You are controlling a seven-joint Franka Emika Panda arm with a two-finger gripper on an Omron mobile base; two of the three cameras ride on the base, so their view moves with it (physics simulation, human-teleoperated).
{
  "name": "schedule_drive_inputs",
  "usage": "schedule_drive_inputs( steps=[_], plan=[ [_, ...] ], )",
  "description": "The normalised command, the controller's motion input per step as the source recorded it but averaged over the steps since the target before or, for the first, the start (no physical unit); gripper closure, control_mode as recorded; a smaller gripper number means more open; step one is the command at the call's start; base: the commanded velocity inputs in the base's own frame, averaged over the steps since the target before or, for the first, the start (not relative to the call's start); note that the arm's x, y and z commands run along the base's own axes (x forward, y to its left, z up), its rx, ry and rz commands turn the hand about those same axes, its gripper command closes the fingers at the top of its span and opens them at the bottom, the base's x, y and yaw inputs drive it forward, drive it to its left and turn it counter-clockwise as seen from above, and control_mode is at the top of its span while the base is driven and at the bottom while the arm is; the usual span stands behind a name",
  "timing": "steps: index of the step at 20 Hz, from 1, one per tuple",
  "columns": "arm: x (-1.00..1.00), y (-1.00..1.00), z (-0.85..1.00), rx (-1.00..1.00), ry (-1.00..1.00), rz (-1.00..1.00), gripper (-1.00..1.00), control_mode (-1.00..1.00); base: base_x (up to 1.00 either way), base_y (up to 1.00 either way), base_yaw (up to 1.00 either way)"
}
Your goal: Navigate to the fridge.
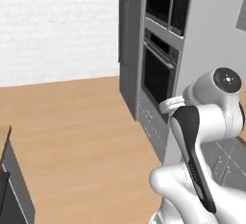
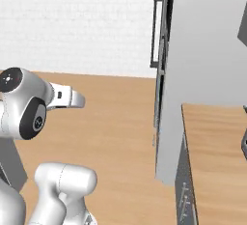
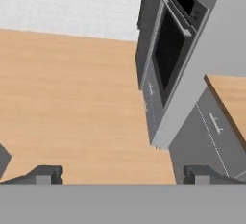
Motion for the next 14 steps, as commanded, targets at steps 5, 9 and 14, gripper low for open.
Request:
schedule_drive_inputs(
  steps=[5, 9, 14],
  plan=[
    [0.00, 0.00, 0.00, 0.00, 0.00, 0.00, -1.00, 1.00, 1.00, 0.75, -0.57],
    [0.00, 0.00, 0.00, 0.00, 0.00, 0.00, -1.00, 1.00, 1.00, 0.84, -0.54],
    [0.00, 0.00, 0.00, 0.00, 0.00, 0.00, -1.00, 1.00, 1.00, 0.82, -0.53]
  ],
)
